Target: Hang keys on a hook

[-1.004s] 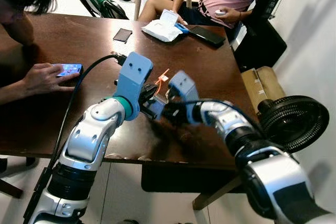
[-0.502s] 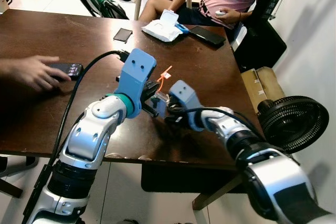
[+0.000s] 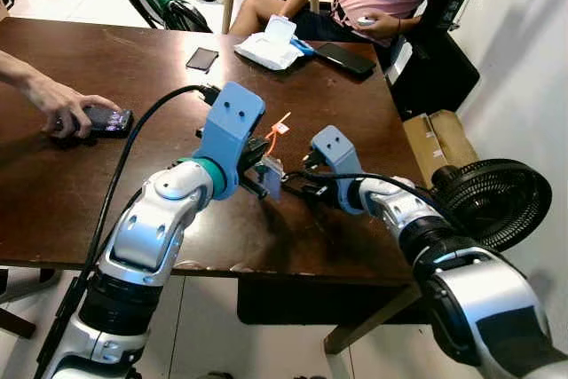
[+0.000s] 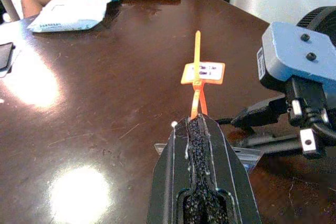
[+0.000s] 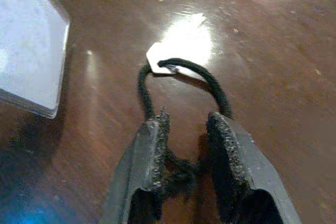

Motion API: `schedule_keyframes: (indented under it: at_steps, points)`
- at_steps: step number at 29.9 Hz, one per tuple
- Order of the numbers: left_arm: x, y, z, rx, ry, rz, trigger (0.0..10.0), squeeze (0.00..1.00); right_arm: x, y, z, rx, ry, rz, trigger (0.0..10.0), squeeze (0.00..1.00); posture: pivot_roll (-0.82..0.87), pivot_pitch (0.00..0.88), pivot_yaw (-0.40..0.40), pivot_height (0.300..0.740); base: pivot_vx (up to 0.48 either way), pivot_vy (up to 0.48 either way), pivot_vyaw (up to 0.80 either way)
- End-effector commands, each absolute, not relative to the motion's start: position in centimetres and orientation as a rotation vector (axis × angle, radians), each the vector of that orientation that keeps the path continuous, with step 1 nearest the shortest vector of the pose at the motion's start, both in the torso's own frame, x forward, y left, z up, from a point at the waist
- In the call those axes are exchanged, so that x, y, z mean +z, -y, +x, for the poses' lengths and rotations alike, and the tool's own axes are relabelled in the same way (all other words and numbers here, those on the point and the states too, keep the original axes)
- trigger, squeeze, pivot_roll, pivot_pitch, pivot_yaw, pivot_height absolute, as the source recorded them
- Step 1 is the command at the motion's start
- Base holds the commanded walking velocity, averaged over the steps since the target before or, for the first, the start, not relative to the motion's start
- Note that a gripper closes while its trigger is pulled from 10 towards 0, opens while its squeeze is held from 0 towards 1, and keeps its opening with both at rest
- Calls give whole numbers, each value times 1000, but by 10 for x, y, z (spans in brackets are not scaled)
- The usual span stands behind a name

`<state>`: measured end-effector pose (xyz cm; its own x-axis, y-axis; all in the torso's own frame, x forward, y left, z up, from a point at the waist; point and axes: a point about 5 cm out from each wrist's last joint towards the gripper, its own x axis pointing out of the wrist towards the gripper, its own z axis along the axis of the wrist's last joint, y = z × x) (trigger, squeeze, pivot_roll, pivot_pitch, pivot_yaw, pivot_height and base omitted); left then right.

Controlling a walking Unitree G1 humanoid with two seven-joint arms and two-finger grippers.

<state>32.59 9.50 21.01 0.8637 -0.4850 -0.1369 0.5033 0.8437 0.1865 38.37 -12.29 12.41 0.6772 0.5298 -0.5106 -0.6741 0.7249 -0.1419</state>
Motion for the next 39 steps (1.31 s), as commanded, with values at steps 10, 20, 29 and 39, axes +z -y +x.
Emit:
schedule_keyframes:
  at_steps: [10,20,29,39]
  points:
    - [207,-94,325,-532,-102,235,10000,0,114,125,378,741,-514,-413,10000,973,124,0,37,740,0,0,0]
    - [207,-94,325,-533,-102,235,10000,0,101,132,373,724,-583,-488,2980,0,124,0,37,740,0,0,0]
    - [208,-94,325,-533,-102,237,10000,0,96,130,369,754,-602,-515,0,0,123,0,37,740,0,0,0]
    - [206,-93,325,-536,-100,244,10000,0,84,140,364,730,-653,-647,0,0,112,0,28,740,0,0,0]
